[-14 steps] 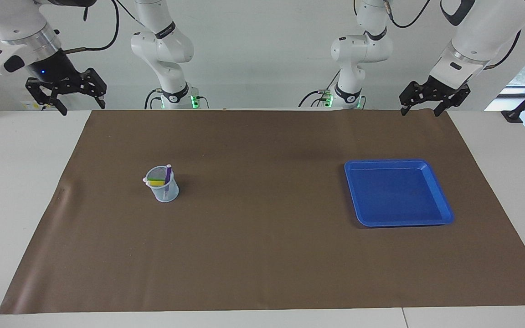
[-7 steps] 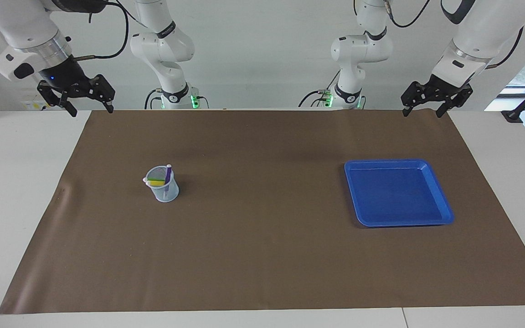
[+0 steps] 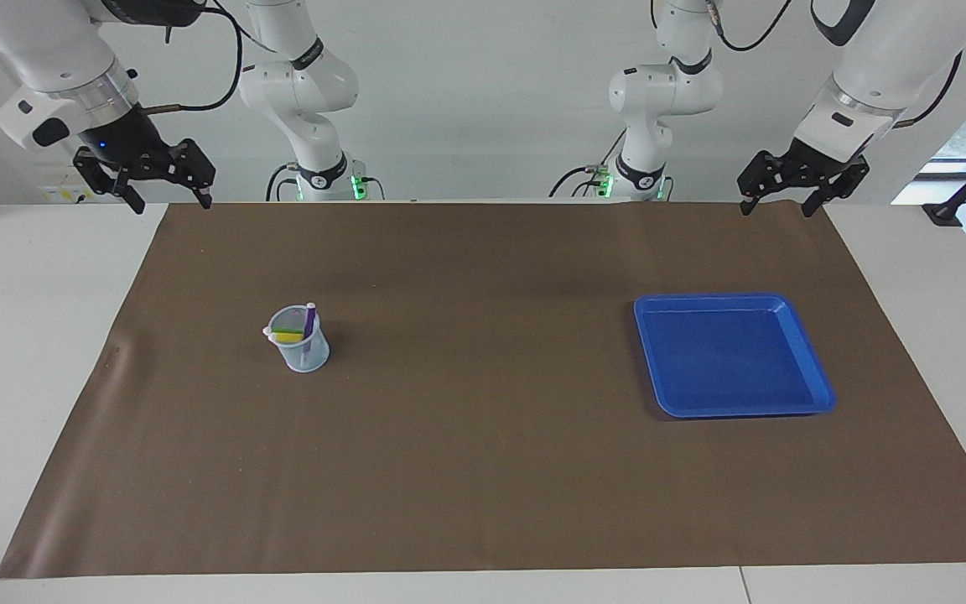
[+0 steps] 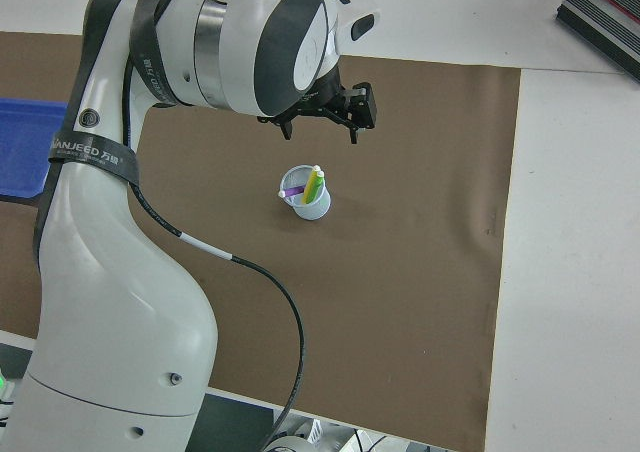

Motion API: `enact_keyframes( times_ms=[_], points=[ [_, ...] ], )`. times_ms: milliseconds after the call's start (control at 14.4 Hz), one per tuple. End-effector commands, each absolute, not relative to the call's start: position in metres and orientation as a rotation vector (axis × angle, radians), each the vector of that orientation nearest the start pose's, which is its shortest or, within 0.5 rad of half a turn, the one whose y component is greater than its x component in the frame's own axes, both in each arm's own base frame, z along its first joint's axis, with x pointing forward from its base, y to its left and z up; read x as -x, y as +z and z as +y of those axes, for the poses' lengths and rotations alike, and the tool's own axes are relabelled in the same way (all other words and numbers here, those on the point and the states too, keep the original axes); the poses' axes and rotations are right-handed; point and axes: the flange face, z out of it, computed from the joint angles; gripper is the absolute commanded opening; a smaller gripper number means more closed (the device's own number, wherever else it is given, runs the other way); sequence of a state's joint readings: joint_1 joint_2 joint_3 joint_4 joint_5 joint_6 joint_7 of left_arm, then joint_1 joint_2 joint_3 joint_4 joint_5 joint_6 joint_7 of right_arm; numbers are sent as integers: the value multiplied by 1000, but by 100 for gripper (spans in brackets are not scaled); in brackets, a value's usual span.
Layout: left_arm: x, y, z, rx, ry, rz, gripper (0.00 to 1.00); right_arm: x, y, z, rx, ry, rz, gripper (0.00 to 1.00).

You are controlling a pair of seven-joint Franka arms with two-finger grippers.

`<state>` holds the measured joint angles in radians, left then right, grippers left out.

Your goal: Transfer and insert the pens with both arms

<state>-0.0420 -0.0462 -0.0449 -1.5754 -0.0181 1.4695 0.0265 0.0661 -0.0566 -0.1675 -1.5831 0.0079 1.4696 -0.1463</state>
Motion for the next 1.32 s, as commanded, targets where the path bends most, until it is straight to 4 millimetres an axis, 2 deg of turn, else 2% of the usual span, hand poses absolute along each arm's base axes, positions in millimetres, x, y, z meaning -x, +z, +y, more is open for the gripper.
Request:
enact_keyframes(
  times_ms=[0, 487, 975, 1253],
  points=[
    [-521, 639, -43, 3137, 73, 195, 100, -519, 636, -59, 3127, 132, -36, 100],
    [-521, 639, -44, 3136, 73, 198, 100, -519, 638, -71, 3120, 103, 8, 100],
    [-521, 639, -43, 3137, 73, 195, 100, -519, 638, -64, 3122, 111, -10, 100],
    [-521, 639, -43, 3137, 73, 195, 100, -520, 621, -64, 3127, 136, -15, 100]
  ],
)
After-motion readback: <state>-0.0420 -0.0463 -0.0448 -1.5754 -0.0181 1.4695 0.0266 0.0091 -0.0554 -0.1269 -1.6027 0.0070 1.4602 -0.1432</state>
